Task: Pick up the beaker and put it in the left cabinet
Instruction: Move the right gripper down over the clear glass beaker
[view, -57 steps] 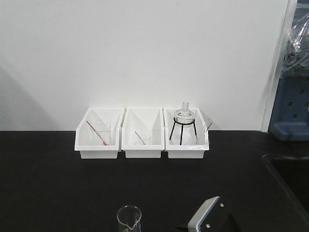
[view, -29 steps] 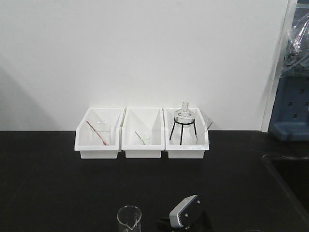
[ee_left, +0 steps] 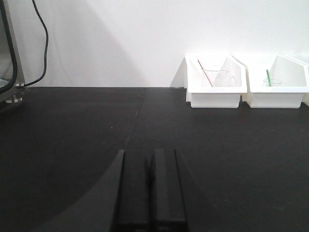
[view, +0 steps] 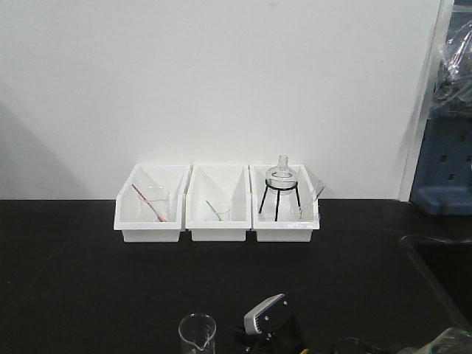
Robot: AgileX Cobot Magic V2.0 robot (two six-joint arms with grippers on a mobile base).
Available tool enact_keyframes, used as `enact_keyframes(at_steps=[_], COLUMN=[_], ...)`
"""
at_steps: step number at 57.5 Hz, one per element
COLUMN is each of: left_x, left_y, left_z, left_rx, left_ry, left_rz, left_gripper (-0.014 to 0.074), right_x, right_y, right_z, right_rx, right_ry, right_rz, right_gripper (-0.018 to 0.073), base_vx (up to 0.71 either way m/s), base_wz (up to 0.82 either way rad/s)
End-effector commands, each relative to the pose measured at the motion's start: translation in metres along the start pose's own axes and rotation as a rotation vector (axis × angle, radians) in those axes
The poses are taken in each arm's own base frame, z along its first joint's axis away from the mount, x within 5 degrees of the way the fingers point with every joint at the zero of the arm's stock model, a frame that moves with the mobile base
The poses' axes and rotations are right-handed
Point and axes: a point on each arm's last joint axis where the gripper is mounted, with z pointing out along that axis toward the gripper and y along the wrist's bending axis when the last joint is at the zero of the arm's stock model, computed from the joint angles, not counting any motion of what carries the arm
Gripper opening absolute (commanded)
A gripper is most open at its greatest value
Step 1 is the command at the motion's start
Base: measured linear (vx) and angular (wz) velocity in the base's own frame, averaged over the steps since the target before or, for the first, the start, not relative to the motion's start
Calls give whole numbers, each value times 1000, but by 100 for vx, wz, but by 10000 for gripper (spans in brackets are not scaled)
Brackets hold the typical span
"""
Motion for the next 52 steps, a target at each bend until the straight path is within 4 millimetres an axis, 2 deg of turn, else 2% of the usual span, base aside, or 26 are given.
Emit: enact_keyframes(at_steps=[1, 18, 41, 52], left_x=[-14, -14, -14, -14], left_y=[1, 1, 1, 1], left_z=[-2, -2, -2, -2], left_rx=[-9, -9, -9, -9], left_ry=[-115, -115, -115, -115], left_rz=[-7, -7, -7, -7], left_gripper=[-6, -6, -6, -6], right_x=[-32, -32, -29, -28], right_y=[3, -6, 11, 13], right_z=[1, 22, 63, 72], right_rx=[-41, -48, -109, -125], right_ry=[-145, -154, -151, -158], right_rz=[-40, -39, -77, -84], right_gripper=[638, 638, 628, 611], base_vx=[0, 0, 0, 0], base_wz=[0, 0, 0, 0])
